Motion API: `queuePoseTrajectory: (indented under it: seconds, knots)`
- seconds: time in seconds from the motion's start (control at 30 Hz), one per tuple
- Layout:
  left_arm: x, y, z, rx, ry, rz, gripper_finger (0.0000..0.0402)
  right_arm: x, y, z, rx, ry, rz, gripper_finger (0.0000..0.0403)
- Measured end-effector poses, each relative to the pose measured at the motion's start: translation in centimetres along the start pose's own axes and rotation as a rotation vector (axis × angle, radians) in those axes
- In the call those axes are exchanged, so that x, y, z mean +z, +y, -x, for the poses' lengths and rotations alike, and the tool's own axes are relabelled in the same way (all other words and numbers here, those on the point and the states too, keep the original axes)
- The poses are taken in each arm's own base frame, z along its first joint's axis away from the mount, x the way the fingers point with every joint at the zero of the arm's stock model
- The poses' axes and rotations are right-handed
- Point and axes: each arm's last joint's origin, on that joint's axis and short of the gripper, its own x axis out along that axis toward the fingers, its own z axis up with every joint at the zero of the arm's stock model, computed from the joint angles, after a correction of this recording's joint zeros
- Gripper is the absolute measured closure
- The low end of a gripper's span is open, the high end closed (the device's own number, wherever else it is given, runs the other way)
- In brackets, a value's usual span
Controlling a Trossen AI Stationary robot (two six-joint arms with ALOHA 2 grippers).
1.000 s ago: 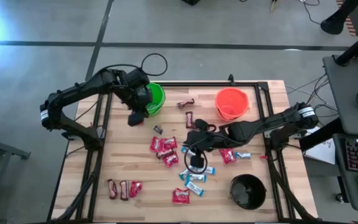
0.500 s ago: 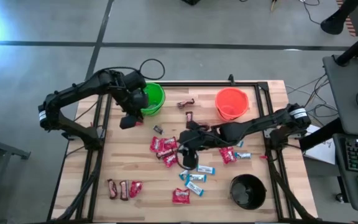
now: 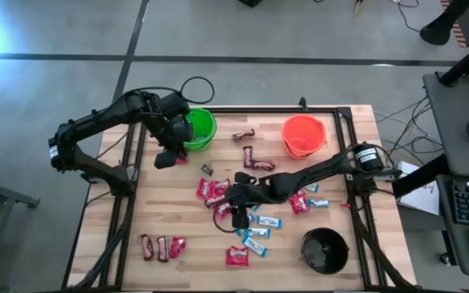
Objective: Sort candy
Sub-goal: Put the red candy into the orange bucket
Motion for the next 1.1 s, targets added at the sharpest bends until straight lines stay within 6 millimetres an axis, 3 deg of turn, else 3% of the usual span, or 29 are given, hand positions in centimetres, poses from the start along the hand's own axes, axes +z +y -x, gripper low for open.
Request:
queuePoseTrajectory:
  seconds: [0.6,1.1]
  knots:
    - [0.0,0.0,0.0,0.001,-0.002,-0.001,0.0342,-1.5,0.1,-2.9,0.017,0.037,-0.006,0.0209]
    - [0.1,0.0,0.0,0.003,-0.008,0.015,0.0342,-1.9,0.0,-3.1,0.012,0.057,-0.004,0.0207]
